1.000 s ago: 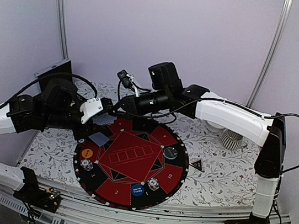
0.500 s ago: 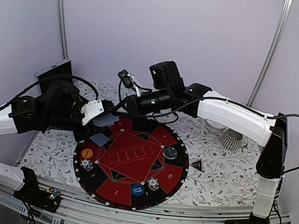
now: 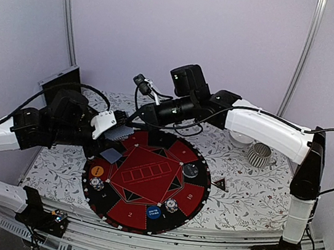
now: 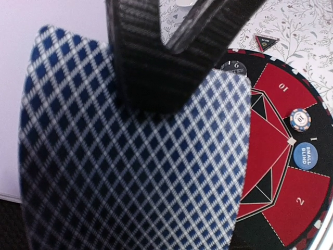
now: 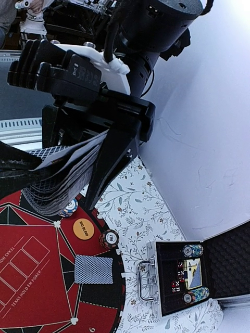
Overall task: Distribute texas hold em gaming equipment
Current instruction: Pick up the poker card from the face-down deck piles.
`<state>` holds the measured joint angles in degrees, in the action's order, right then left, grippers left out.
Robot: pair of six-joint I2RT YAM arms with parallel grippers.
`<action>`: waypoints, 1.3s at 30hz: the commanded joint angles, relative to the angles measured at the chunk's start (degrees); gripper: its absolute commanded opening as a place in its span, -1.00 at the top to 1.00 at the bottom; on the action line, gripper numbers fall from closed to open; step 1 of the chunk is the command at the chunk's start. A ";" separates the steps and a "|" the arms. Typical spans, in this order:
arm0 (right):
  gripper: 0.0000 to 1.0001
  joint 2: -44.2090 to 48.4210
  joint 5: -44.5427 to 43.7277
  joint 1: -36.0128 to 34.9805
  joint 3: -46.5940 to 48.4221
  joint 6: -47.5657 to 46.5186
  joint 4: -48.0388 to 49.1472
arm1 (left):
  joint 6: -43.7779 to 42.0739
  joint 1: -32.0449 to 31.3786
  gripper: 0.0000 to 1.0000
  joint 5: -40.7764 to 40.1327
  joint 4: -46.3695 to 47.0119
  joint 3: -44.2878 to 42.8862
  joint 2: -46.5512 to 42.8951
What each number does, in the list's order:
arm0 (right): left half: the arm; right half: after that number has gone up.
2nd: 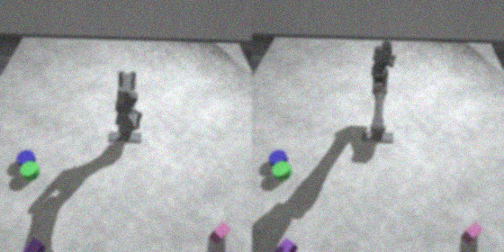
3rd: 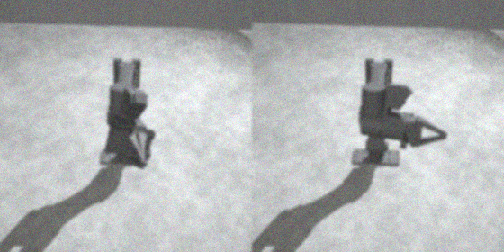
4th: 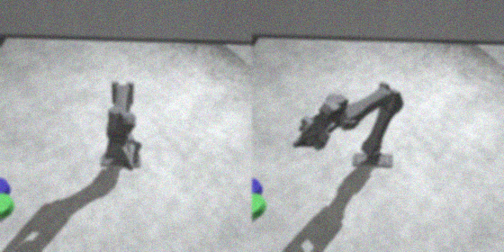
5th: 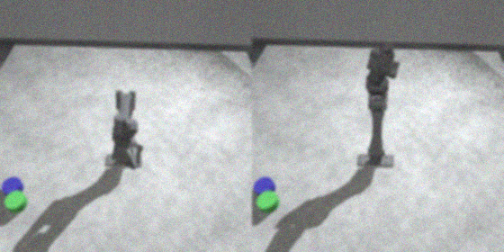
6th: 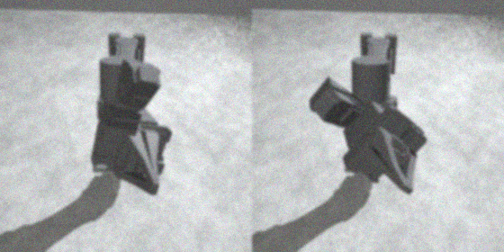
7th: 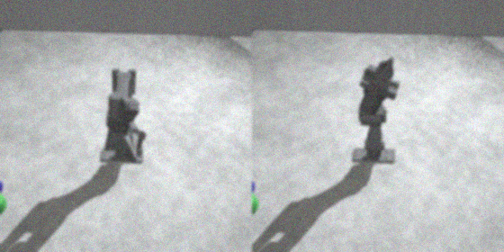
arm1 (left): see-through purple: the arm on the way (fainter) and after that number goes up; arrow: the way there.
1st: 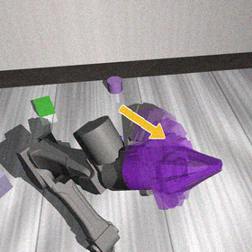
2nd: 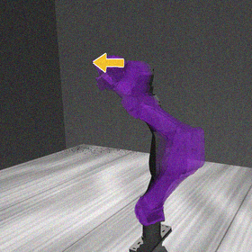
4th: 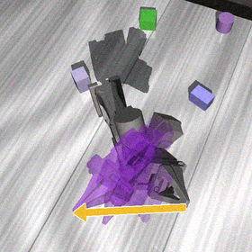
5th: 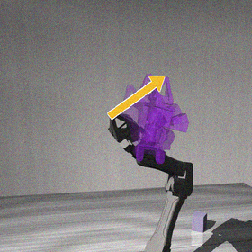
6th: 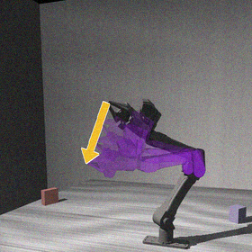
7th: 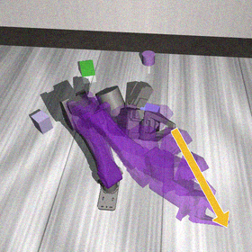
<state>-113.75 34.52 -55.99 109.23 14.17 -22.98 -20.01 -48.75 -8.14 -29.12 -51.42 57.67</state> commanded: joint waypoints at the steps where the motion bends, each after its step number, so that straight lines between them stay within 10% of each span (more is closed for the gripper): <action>1: 0.97 3.06 0.76 -0.05 0.88 -0.28 0.70 | 0.91 -0.51 0.10 0.73 2.47 0.63 -0.20; 39: 0.97 6.68 1.38 4.17 -3.57 4.23 4.70 | 6.04 1.16 0.10 -0.60 7.95 4.73 -1.55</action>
<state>-110.63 35.68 -53.36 107.48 17.41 -19.62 -14.74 -48.16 -8.27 -23.22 -47.33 56.84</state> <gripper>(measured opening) 0.020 0.449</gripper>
